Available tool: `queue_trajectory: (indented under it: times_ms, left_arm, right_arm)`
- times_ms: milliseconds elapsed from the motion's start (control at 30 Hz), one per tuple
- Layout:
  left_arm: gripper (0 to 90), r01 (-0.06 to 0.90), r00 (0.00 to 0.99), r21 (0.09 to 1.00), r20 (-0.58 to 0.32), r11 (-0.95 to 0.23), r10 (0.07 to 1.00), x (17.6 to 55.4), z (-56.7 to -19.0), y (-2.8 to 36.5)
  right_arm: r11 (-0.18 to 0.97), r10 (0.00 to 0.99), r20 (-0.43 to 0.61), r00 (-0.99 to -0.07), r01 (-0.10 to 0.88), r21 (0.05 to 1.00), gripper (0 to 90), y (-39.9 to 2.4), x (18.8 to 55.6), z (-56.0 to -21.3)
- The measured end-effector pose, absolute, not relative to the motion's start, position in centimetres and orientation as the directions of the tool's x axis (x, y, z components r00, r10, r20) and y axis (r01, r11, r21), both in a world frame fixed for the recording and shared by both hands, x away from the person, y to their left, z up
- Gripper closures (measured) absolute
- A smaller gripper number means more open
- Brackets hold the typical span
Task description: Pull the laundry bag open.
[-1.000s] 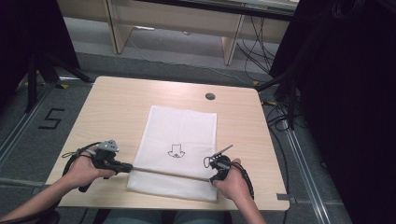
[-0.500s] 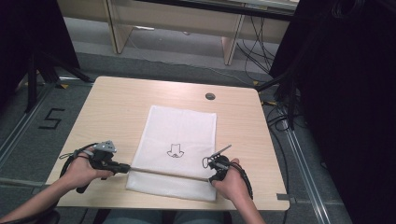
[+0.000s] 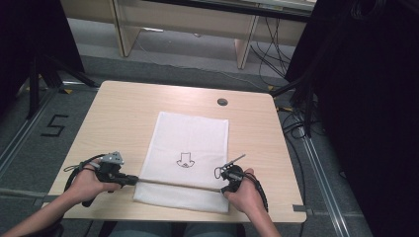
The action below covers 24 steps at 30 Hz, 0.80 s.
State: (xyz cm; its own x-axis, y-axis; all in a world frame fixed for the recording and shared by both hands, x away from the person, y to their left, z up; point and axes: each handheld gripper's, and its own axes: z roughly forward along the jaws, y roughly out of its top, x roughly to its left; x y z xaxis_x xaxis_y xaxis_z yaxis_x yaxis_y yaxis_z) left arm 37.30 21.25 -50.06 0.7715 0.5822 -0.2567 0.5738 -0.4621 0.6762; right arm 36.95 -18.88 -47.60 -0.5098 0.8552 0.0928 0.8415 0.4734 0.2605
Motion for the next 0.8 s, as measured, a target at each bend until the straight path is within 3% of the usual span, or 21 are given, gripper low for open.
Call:
queue_trajectory:
  times_ms: [33, 167, 333, 433, 500, 800]
  left_arm:
    - [86.1, 0.573, 0.769, 0.677, -0.249, -0.462, 0.589, 37.3, -50.1, 21.2]
    - [81.1, 0.564, 0.773, 0.68, -0.235, -0.468, 0.589, 37.1, -50.2, 21.0]
    - [66.6, 0.552, 0.766, 0.729, -0.25, -0.406, 0.593, 37.0, -49.6, 21.2]
    - [57.3, 0.537, 0.755, 0.767, -0.252, -0.351, 0.605, 37.1, -49.1, 21.7]
    - [51.6, 0.527, 0.742, 0.79, -0.247, -0.314, 0.624, 37.3, -49.0, 22.2]
    - [43.5, 0.561, 0.675, 0.798, -0.286, -0.221, 0.68, 38.6, -49.2, 24.2]
  right_arm:
    - [0.499, 0.835, 0.089, -0.542, 0.816, 0.293, 90.0, -19.0, 37.0, -47.6]
    - [0.485, 0.845, 0.086, -0.528, 0.824, 0.294, 84.5, -18.9, 36.7, -47.6]
    - [0.498, 0.828, 0.096, -0.552, 0.803, 0.327, 81.1, -18.9, 36.4, -47.5]
    - [0.454, 0.845, 0.142, -0.515, 0.832, 0.32, 79.0, -18.8, 36.1, -47.4]
    - [0.491, 0.823, 0.113, -0.557, 0.796, 0.354, 77.8, -19.2, 36.3, -47.7]
    - [0.432, 0.843, 0.131, -0.522, 0.802, 0.413, 71.5, -19.3, 36.3, -47.0]
